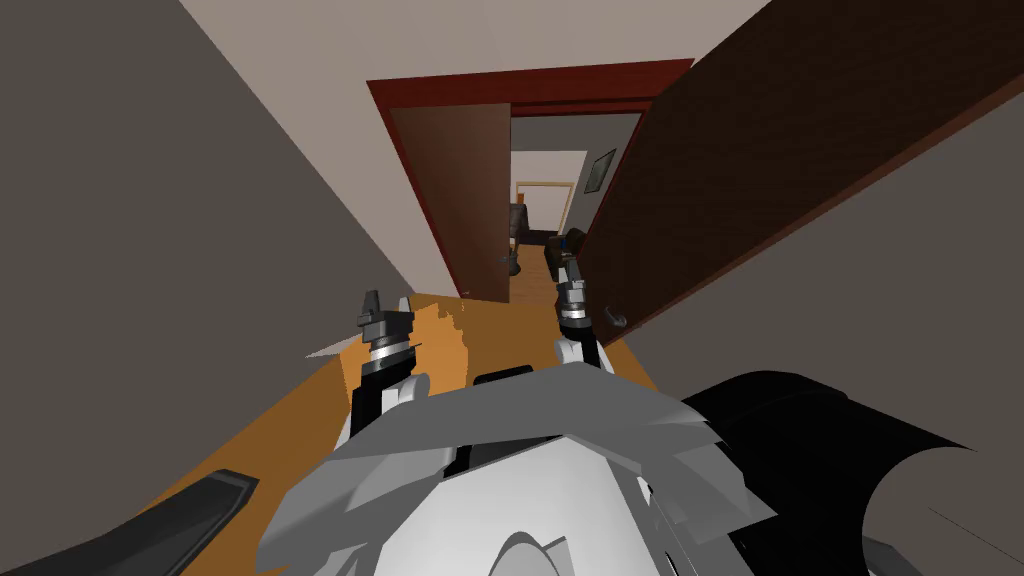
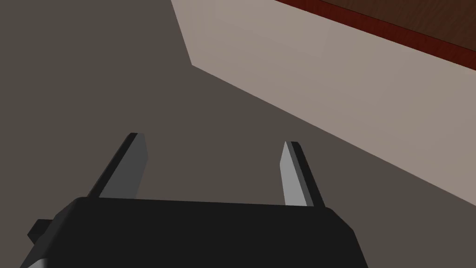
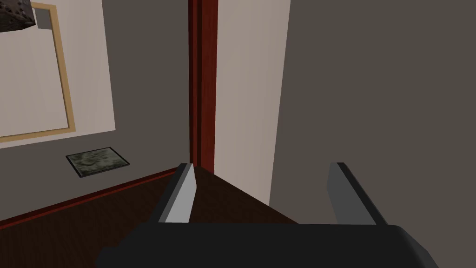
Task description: Pull the door open
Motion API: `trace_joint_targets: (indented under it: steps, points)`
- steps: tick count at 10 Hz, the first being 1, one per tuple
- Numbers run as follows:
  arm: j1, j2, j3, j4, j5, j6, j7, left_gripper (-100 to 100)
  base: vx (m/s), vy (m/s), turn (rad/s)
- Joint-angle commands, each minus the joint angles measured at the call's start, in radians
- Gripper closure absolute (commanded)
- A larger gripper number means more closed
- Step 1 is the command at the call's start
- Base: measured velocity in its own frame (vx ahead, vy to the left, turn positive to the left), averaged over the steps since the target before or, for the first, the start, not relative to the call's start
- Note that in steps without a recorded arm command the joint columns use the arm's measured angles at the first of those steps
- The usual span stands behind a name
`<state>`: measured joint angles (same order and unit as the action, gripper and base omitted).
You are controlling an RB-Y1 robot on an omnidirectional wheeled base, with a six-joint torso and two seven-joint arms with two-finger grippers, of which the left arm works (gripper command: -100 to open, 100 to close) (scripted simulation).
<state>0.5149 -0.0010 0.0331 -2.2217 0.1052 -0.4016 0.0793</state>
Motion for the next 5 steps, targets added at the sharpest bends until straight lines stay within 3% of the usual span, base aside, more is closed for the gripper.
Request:
trace_joint_targets:
  steps: [1, 5]
  points:
    - [-0.007, 0.011, -0.001, 0.03, 0.0, -0.01, 0.004, -100, 0.101, -0.006, -0.067]
    - [-0.028, 0.039, -0.002, 0.117, 0.0, -0.04, 0.014, -100, 0.176, -0.057, -0.068]
